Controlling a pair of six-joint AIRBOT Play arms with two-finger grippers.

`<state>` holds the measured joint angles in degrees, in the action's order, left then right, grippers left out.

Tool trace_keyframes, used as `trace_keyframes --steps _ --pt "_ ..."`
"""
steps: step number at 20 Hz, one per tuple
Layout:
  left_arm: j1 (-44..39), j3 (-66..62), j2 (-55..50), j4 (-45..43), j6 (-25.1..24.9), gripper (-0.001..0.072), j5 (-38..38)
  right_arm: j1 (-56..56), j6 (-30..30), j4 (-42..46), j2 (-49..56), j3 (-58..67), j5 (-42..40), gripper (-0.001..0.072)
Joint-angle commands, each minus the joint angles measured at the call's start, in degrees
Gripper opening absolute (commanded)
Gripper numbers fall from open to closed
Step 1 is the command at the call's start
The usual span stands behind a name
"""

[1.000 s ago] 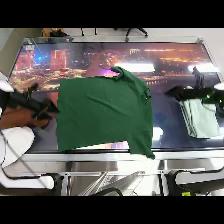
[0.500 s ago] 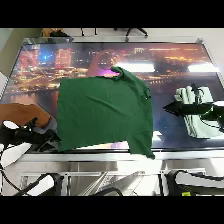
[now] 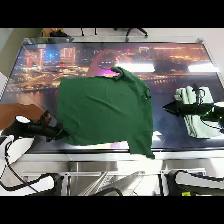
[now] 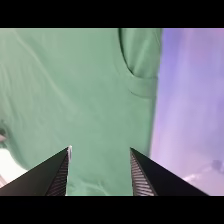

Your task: Fold the shirts.

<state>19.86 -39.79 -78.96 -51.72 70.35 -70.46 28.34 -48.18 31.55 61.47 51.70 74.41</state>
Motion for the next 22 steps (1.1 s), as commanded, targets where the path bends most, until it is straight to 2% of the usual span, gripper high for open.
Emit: trace_keyframes --steps 1,4,9,13,16,17,19,20,22 --pt "1.11 -7.63 -1.22 -1.73 0.37 0.0017 -2.08 1.60 -5.14 4.96 -0.04 -0.04 1.07 0.0446" --pt "4.24 -11.69 -1.25 -3.98 1.05 0.0017 -2.99 0.37 -5.77 5.31 -0.72 -3.43 1.40 0.0443" --pt "5.29 -9.42 -1.31 -4.09 -1.64 0.0017 -1.22 -10.40 -5.86 3.96 -1.33 -17.31 -6.43 0.0444" --pt "5.29 -9.20 -1.31 -4.09 -2.01 0.0017 -0.87 -20.76 -6.67 2.71 -0.31 -18.73 -14.40 0.0442" --pt "5.29 -9.22 -1.29 -4.09 -2.40 0.0017 -0.90 -23.80 -5.75 -0.50 1.62 -18.71 -16.04 0.0424" --pt "5.29 -9.22 -1.29 -4.09 -2.43 0.0017 -0.90 -24.15 -4.39 -2.05 1.88 -18.67 -15.58 0.0273" --pt "5.29 -9.46 -1.27 -3.61 -2.45 0.0017 -1.51 -24.09 -0.55 -6.82 1.20 -17.77 -11.52 0.0076" --pt "5.25 -10.64 -1.22 -3.52 -2.73 0.0016 -2.73 -24.02 0.07 -8.50 -0.22 -16.04 -8.68 0.0024" --pt "5.20 -15.69 1.05 2.08 -5.05 0.0015 -7.74 -23.15 -0.11 -9.68 -5.25 -8.15 -4.81 0.0023"
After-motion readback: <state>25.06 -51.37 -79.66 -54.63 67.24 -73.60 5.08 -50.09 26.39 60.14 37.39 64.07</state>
